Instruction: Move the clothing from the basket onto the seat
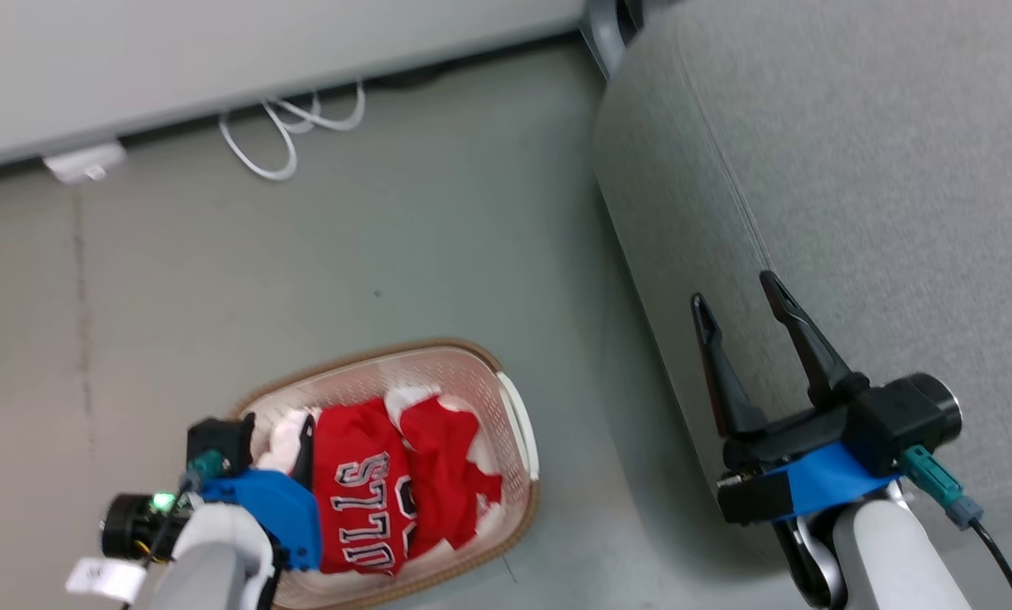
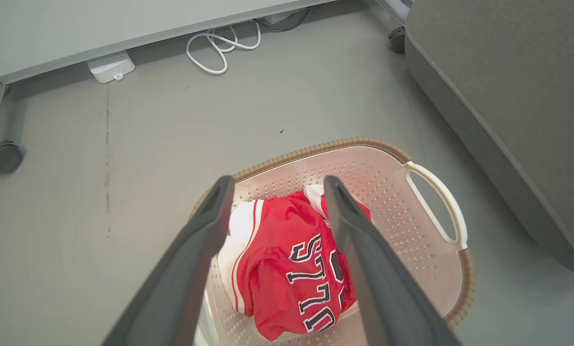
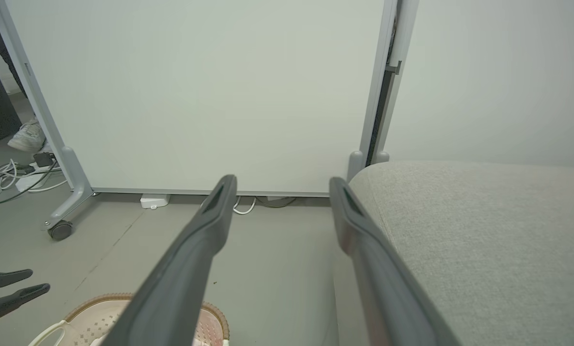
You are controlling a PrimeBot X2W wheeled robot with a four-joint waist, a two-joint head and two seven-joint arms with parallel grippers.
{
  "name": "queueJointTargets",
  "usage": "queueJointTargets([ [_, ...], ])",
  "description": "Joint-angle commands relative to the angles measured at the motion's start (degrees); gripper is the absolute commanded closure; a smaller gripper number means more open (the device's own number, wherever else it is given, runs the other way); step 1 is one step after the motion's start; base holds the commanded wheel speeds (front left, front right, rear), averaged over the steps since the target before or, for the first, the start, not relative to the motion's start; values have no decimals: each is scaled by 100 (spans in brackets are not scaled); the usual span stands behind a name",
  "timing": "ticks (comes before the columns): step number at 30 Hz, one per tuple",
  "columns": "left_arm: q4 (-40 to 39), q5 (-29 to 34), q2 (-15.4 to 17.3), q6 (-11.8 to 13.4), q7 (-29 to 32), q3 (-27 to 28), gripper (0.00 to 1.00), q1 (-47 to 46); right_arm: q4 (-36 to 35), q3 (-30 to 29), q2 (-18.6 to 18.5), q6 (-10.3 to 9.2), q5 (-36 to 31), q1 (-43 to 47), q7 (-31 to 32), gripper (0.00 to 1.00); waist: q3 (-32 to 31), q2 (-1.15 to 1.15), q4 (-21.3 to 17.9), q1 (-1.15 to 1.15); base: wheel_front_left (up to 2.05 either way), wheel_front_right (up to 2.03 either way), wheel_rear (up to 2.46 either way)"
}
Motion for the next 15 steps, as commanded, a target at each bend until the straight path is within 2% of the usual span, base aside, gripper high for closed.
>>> queueJointTargets([
  [1,148,52,127,-22,86,-31,0,-290,-57,85,0,3,83,-174,-51,0,904,0,-625,-1,0,0,0],
  [10,1114,235,503,93,773,-156,0,-1327,-237,428,1,3,508,-578,-143,0,2094,0,-1060,-1,0,0,0],
  [15,1397,315,643,186,987,-226,0,-1597,-351,518,1,3,703,-679,-149,0,2381,0,-1215,-1,0,0,0],
])
